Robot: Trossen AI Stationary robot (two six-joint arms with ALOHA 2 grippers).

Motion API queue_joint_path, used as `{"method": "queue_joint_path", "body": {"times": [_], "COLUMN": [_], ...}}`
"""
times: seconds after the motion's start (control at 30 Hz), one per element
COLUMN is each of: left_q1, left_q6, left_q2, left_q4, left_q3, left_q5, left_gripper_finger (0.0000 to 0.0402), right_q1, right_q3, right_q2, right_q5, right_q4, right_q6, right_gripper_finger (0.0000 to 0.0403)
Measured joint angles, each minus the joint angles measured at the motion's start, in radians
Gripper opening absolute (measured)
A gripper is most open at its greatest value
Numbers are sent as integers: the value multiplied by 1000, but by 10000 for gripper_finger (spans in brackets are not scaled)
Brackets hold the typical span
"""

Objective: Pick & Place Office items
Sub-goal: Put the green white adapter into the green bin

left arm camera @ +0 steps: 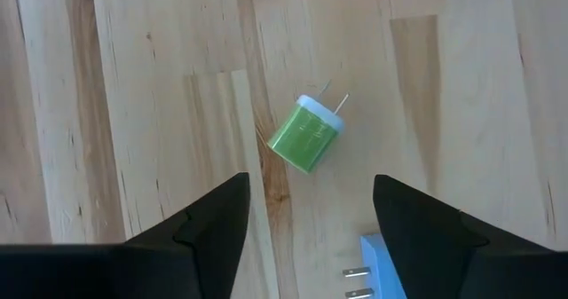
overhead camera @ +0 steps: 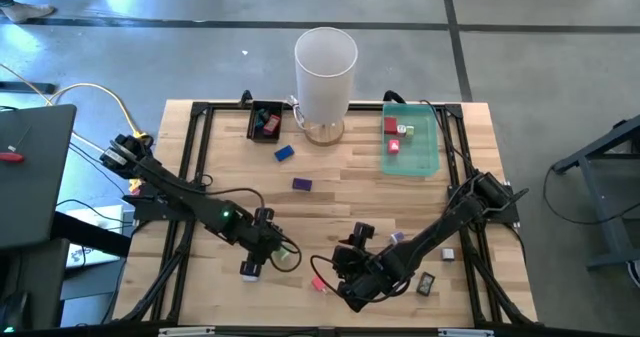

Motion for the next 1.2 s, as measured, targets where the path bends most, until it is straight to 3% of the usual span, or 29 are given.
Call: {"method": "queue_joint_path", "body": {"times": [0.43,0.83,1.2], "left_q1": [-30,-20,-22], "left_q6": [13,140,227], "left_q2": [52,148,210], "left_q4": [62,160,155], "left_q3": [0,0,0], "left_q5": [-4,-53,-22], "left_gripper_finger": [244,244,244], "right_q1": [0,-5,-30], "right_q3": [0,0,0], "right_q2": [0,0,0], "right_q5": [0,0,-25], "right_q4": [6,27,38], "right_q6": [0,0,-1], "right_gripper_finger": [215,215,215]}}
